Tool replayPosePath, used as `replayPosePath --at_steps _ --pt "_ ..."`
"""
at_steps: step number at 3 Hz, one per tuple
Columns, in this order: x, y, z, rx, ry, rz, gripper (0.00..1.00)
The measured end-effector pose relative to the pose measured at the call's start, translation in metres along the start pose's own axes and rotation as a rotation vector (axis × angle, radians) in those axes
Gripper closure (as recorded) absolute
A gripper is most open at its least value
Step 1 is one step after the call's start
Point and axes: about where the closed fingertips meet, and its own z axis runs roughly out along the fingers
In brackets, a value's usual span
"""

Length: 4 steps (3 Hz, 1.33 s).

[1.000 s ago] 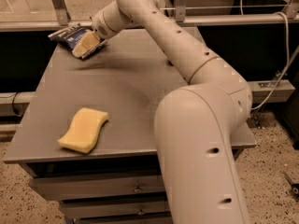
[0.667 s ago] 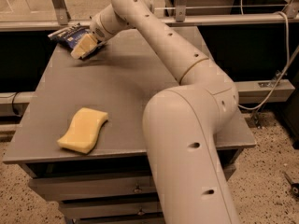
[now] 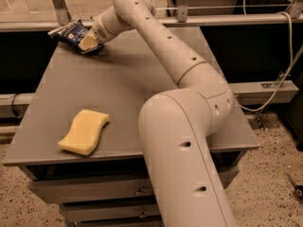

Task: Pick blue chip bag

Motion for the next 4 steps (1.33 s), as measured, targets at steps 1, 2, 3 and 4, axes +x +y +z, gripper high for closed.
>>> replayPosePath --at_steps 1,2,3,4 --pt "0.000 -0.003 -0.012 0.007 -0.017 -0.004 0.75" --pt "-0.018 0.002 -0.049 -0.014 -0.100 -0.009 1.00" --pt "-0.047 0.025 -0.117 -0.081 -0.241 -0.040 1.00" --pt "-0.063 0.049 -0.164 -0.131 -0.336 -0.064 1.00"
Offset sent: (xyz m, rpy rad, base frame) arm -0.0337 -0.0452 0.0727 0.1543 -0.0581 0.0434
